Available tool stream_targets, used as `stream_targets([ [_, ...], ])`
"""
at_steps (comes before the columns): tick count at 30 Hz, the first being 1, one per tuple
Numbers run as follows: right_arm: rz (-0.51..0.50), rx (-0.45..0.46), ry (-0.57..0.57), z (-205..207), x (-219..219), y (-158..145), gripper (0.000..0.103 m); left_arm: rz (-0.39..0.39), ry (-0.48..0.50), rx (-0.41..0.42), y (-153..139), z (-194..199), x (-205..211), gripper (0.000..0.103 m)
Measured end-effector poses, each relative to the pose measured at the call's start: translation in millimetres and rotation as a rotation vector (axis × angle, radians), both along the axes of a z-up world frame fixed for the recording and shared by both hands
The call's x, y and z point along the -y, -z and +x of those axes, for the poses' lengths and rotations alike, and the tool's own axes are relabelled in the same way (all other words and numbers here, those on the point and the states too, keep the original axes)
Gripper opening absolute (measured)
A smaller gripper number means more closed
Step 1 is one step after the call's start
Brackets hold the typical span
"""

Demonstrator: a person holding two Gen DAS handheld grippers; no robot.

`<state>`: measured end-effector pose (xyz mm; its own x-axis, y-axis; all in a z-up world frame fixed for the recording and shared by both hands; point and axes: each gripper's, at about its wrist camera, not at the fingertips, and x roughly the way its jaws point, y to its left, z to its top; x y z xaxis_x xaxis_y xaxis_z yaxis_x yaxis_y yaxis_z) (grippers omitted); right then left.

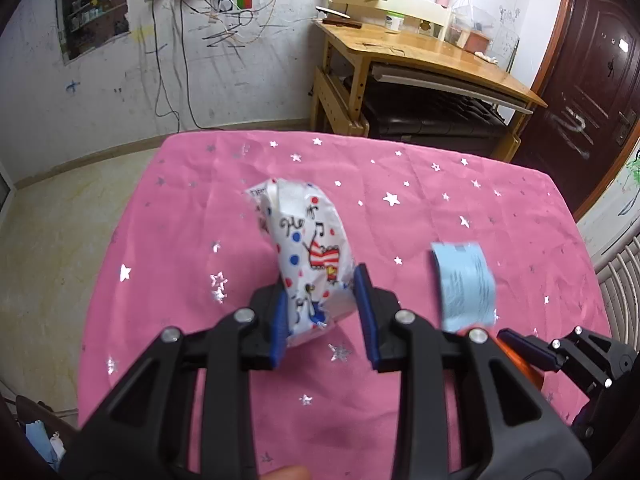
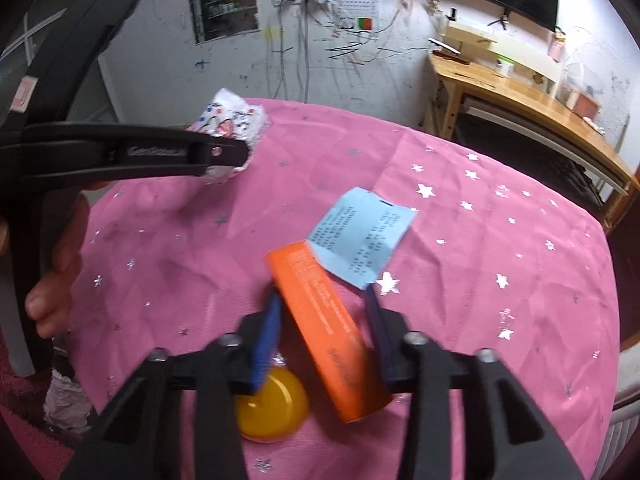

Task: Collect trash
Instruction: 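Grasp the white printed tissue packet with the left tool while the right tool grasps the orange box, then carry tissue packet and orange box over the yellow bin and open both tools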

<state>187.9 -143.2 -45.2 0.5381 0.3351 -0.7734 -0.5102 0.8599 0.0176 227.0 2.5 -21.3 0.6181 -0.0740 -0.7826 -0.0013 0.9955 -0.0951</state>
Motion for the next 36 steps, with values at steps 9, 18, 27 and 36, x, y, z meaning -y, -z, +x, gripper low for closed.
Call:
stream_targets([
  [9, 0.071, 0.029, 0.032, -4.7, 26.1, -10.9, 0.017, 0.017, 0.017, 0.019, -8.9, -7.1, 12.6, 0.029],
  [18, 0.157, 0.080, 0.134, -17.9, 86.6, -32.3, 0.017, 0.032, 0.068, 0.059, -27.8, -16.3, 46.2, 0.029],
  [27, 0.221, 0.126, 0.270, -33.3, 169.2, -41.9, 0.017, 0.073, 0.168, 0.089, -40.3, -24.2, 108.1, 0.029],
  [36, 0.274, 0.151, 0.427, -54.2, 252.7, -38.8, 0.017, 0.109, 0.276, 0.095, -41.4, -29.9, 171.6, 0.029],
])
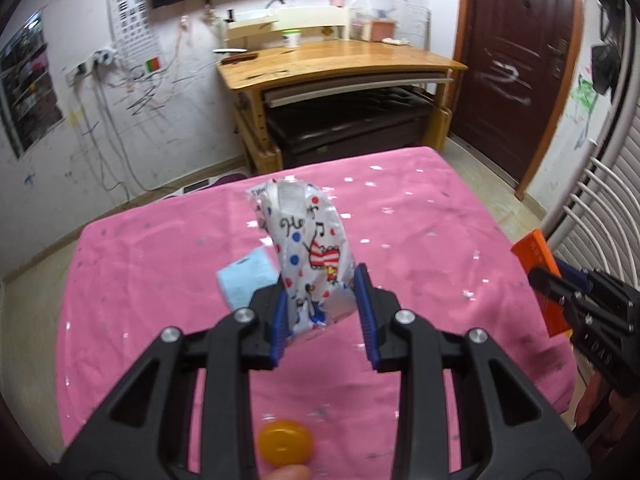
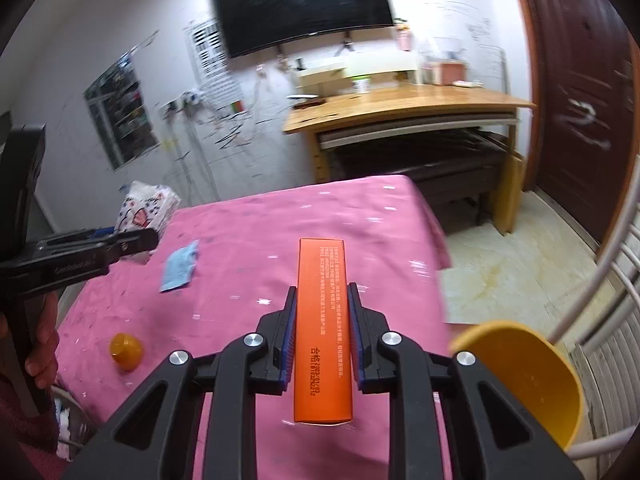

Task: Collect trash
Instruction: 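Carry tissue packet and orange box over the yellow bin and open both tools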

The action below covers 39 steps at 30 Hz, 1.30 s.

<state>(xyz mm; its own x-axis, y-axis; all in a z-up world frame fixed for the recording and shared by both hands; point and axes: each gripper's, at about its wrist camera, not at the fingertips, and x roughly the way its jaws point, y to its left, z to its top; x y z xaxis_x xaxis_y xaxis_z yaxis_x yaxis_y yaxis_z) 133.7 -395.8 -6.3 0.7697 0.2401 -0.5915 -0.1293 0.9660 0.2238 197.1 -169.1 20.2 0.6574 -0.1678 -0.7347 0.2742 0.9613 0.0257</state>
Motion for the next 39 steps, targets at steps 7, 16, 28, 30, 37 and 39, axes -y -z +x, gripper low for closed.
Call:
stream_targets([
  [7, 0.032, 0.005, 0.115, -18.0, 52.9, 6.5, 0.017, 0.020, 0.081, -0.004, 1.7, -2.7, 47.8, 0.029],
  [16, 0.073, -0.006, 0.229, -35.5, 103.7, 26.4, 0.017, 0.057, 0.192, 0.002, 4.1, -15.5, 109.3, 0.029],
  [28, 0.102, -0.055, 0.330, -39.3, 142.0, 62.4, 0.017, 0.080, 0.346, -0.057, 16.8, -33.0, 187.2, 0.029],
  [30, 0.093, -0.067, 0.340, -39.3, 146.3, 65.6, 0.018, 0.088, 0.368, -0.072, 22.4, -35.3, 199.8, 0.029],
  [37, 0.099, -0.079, 0.371, -44.5, 161.9, 72.4, 0.028, 0.101, 0.438, -0.142, 41.7, -38.0, 241.0, 0.029],
  [39, 0.092, -0.079, 0.383, -45.5, 165.4, 73.1, 0.032, 0.116, 0.441, -0.147, 46.1, -38.4, 249.9, 0.029],
])
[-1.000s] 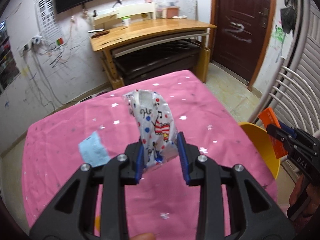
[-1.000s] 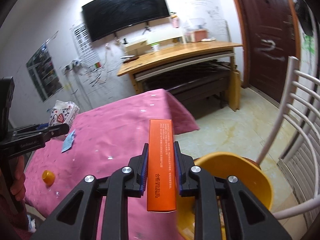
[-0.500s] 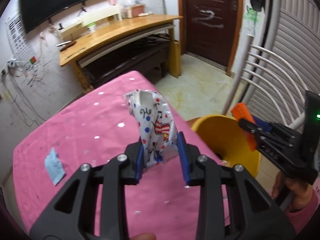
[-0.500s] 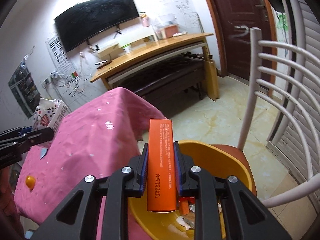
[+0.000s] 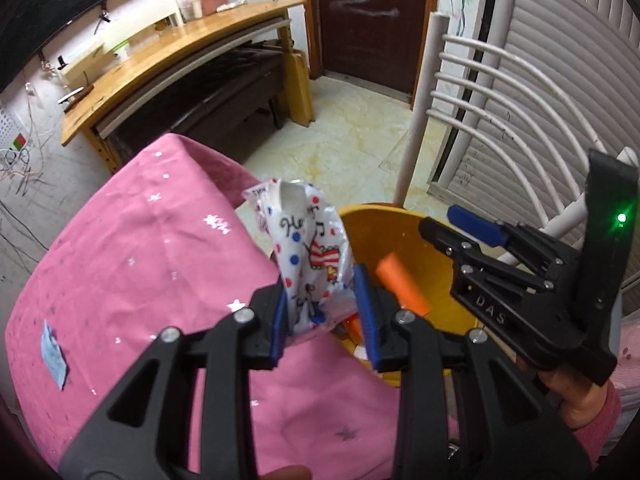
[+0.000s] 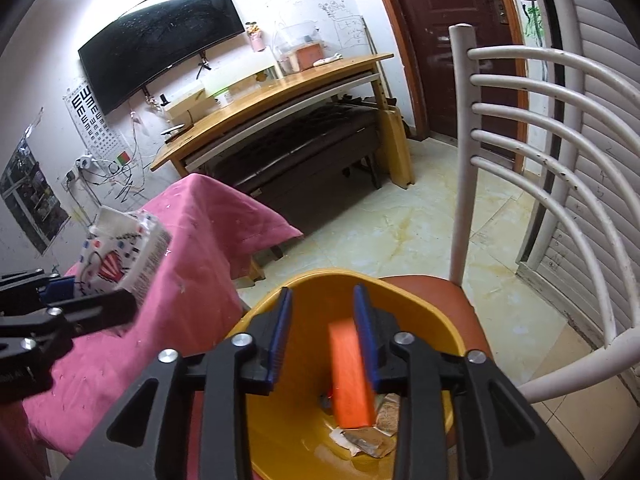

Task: Collect trash
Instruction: 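Carry tissue packet and orange box over the yellow bin and open both tools, then move both tools back over the table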

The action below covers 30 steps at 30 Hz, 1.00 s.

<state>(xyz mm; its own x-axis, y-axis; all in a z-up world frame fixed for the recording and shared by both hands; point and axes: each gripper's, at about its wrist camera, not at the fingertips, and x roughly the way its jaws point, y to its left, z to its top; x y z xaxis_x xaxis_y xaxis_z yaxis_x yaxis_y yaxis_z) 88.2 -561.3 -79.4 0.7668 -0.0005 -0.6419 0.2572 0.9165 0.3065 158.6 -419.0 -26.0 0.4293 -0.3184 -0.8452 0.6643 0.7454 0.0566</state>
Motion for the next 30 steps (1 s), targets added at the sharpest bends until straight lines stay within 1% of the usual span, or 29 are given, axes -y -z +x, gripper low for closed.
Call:
stream_targets([
  [4, 0.010, 0.002, 0.021, -2.8, 5.9, 1.4, 0.034, 0.008, 0.014, -0.017, 4.4, -0.7, 10.8, 0.032],
  [7, 0.016, 0.004, 0.029, -4.3, 9.0, 2.4, 0.034, 0.000, 0.025, -0.024, 4.0, -2.6, 13.2, 0.042],
  [9, 0.021, 0.006, 0.031, -4.0, 9.1, 2.7, 0.034, -0.006, 0.029, -0.033, 3.9, -3.0, 13.0, 0.045],
  [11, 0.021, 0.007, 0.027, -3.7, 7.4, 2.5, 0.034, -0.015, 0.028, -0.041, 2.4, -2.8, 12.5, 0.052],
  [19, 0.023, 0.020, 0.019, -5.5, 3.7, -0.5, 0.034, -0.030, 0.003, -0.019, -9.0, -5.4, 4.8, 0.053],
  [23, 0.024, 0.034, 0.001, -8.0, -2.9, -5.0, 0.034, -0.036, -0.015, 0.009, -18.1, -5.5, -5.1, 0.053],
  [25, 0.010, 0.038, -0.003, -8.4, -8.7, -8.5, 0.034, -0.033, -0.028, 0.029, -22.4, -4.4, -13.1, 0.053],
  [28, 0.000, 0.045, -0.028, -7.9, -18.3, -12.6, 0.034, -0.014, -0.065, 0.077, -27.4, 0.6, -29.6, 0.060],
  [30, -0.004, 0.043, -0.052, -6.5, -28.1, -14.6, 0.034, -0.009, -0.095, 0.093, -30.8, 8.1, -44.6, 0.061],
])
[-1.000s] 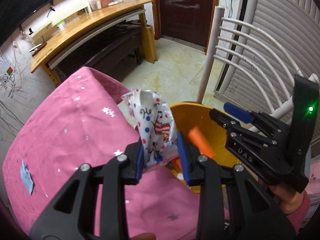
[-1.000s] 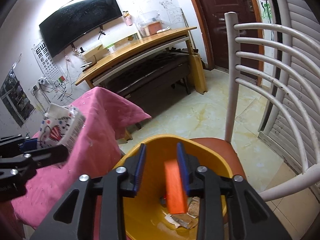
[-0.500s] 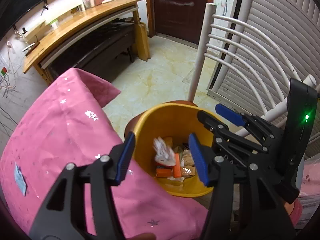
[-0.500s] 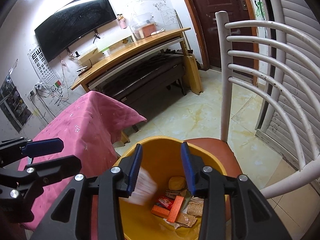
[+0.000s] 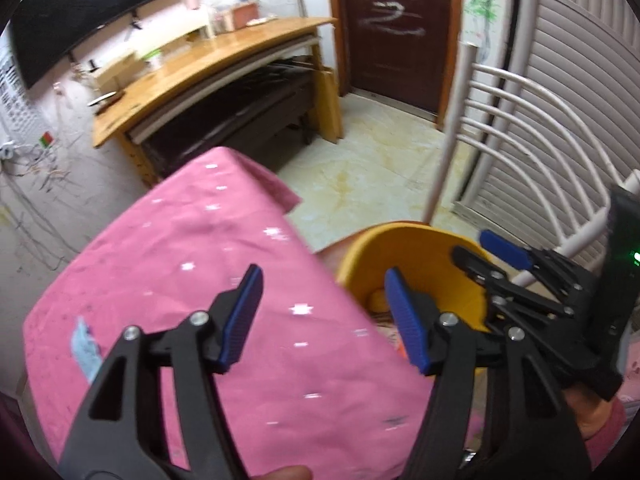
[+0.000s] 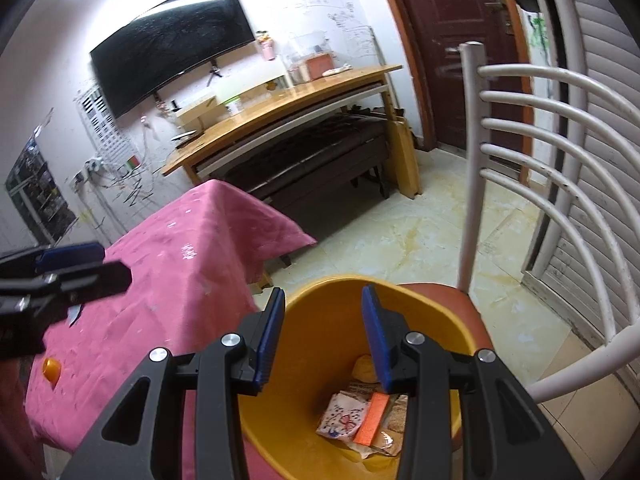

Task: Collect trash
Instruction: 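Move both tools back over the table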

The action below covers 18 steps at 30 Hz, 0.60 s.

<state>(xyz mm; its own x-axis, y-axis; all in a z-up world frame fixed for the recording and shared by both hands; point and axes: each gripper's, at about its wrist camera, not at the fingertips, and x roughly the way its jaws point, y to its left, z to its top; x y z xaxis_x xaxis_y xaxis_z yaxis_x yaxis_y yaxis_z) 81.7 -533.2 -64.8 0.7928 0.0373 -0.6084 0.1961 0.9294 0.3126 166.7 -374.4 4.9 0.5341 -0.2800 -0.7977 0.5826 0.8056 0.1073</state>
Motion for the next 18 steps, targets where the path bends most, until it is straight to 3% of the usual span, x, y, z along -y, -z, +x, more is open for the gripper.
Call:
stream_targets([
  [6, -0.033, -0.003, -0.065, 4.9, -31.3, -10.8, 0.035, 0.054, -0.104, 0.066, -2.0, 24.1, -52.0, 0.061],
  [18, -0.070, 0.015, -0.295, 30.4, -130.4, -31.8, 0.038, 0.040, -0.318, 0.036, 3.6, 62.1, -165.6, 0.072],
])
